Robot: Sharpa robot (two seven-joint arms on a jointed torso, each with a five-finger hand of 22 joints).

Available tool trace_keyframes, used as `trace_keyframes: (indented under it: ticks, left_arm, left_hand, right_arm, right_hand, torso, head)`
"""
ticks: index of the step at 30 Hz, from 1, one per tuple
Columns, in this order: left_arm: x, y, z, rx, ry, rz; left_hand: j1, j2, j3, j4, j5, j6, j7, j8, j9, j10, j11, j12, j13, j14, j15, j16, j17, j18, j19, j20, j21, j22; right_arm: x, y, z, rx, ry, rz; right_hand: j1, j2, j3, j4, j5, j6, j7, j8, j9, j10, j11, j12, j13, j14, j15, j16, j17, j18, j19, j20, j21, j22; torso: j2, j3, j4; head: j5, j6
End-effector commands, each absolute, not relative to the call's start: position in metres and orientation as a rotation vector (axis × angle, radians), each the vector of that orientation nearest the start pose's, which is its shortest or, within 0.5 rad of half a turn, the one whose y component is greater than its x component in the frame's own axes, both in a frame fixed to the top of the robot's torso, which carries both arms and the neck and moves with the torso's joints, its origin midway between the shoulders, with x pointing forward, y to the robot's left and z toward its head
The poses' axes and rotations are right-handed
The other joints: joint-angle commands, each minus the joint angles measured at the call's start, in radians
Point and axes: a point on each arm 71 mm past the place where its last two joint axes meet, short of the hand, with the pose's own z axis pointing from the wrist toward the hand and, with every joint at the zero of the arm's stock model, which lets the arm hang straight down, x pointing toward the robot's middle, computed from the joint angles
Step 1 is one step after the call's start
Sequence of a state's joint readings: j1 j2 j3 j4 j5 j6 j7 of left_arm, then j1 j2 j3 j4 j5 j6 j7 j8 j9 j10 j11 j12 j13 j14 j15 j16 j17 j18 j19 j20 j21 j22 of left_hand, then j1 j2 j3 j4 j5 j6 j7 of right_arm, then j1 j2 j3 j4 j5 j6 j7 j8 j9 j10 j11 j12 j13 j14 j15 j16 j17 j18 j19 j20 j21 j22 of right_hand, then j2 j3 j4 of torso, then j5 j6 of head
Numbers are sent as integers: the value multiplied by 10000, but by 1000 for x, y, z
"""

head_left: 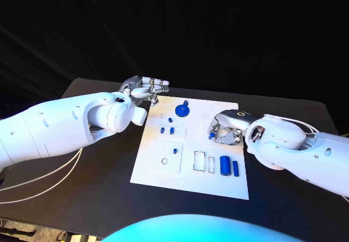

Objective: Assemble the parts on the task board

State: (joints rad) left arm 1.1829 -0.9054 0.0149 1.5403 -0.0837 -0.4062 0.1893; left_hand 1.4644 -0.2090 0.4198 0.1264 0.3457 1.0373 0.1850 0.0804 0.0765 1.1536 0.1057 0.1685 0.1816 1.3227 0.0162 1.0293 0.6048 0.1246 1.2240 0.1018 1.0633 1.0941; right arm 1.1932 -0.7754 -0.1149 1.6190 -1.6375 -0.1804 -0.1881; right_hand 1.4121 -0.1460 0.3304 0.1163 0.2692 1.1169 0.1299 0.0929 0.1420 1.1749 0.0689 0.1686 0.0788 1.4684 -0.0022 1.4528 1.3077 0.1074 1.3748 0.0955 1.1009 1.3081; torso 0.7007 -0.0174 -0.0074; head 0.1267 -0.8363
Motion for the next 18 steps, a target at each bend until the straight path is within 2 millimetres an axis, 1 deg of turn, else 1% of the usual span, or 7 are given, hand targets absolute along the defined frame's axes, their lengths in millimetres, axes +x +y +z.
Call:
trace_keyframes:
  ticks: [1, 4, 7, 10, 14, 18]
  left_arm:
    - [491, 238, -176, -11889, 15034, -13399]
    - [491, 238, -176, -11891, 15060, -13409]
    - [491, 238, -177, -11893, 15076, -13416]
    - [491, 238, -177, -11896, 15081, -13412]
    - [491, 238, -177, -11905, 15076, -13393]
    - [491, 238, -177, -11906, 15075, -13391]
  left_hand:
    - [33, 35, -21, -60, 9, -68, -25, -31, -14, -72, -28, 27, 16, -96, 6, -34, -11, 90, -49, 36, -29, -1]
    - [33, 35, -21, -60, 9, -68, -25, -31, -14, -72, -28, 27, 16, -96, 6, -34, -11, 90, -49, 36, -29, -1]
    - [33, 35, -21, -60, 9, -68, -25, -31, -14, -72, -28, 27, 16, -96, 6, -34, -11, 90, -49, 36, -29, -1]
    - [46, 44, -15, -71, 10, -64, -26, -25, -13, -73, -29, 37, 19, -95, 5, -34, -12, 88, -42, 36, -24, 5]
    - [46, 44, -15, -71, 10, -64, -26, -25, -13, -73, -29, 37, 19, -95, 5, -34, -12, 88, -42, 36, -24, 5]
    - [46, 44, -15, -71, 10, -64, -26, -25, -13, -73, -29, 37, 19, -95, 5, -34, -12, 88, -42, 36, -24, 5]
  right_arm:
    - [446, -136, -216, -4705, 17766, 6129]
    - [447, -134, -216, -4645, 17623, 6016]
    - [447, -132, -216, -4610, 17494, 5912]
    - [446, -131, -215, -4558, 17303, 5937]
    - [443, -129, -211, -4427, 16921, 6175]
    - [437, -130, -205, -4272, 16559, 6429]
  right_hand:
    - [-68, 49, 47, 14, -62, 51, -10, 48, 15, 101, -4, 9, -19, 598, -63, 69, 494, -142, 96, 4, 42, 175]
    - [-150, 17, 37, 63, -109, 59, -5, 26, 10, 115, 0, -20, -29, 597, -63, 73, 492, -143, 97, 0, 41, 184]
    - [-168, 30, 49, 82, -117, 69, -3, 22, 11, 121, 0, -30, -32, 600, -62, 81, 504, -147, 104, 0, 57, 197]
    - [-139, 108, 134, 89, -128, 145, -19, 34, 23, 200, -21, -31, -29, 603, -77, 93, 516, -151, 118, -9, 83, 223]
    - [-38, 208, 280, 39, -132, 313, -60, 91, 61, 393, -79, 4, -1, 617, -120, 135, 578, -174, 179, -38, 220, 312]
    - [15, 248, 385, -7, -147, 429, -99, 128, 92, 528, -119, 8, 19, 628, -154, 165, 621, -193, 225, -67, 323, 382]
  torso:
    - [2, -4, -2]
    - [-6, -2, -2]
    - [-6, -6, 6]
    - [-15, -6, 5]
    - [-16, 8, -19]
    - [-23, -3, -9]
  head:
    - [-7, -11]
    - [-5, -23]
    - [-13, -29]
    - [-11, -25]
    - [-8, 18]
    - [-19, 14]
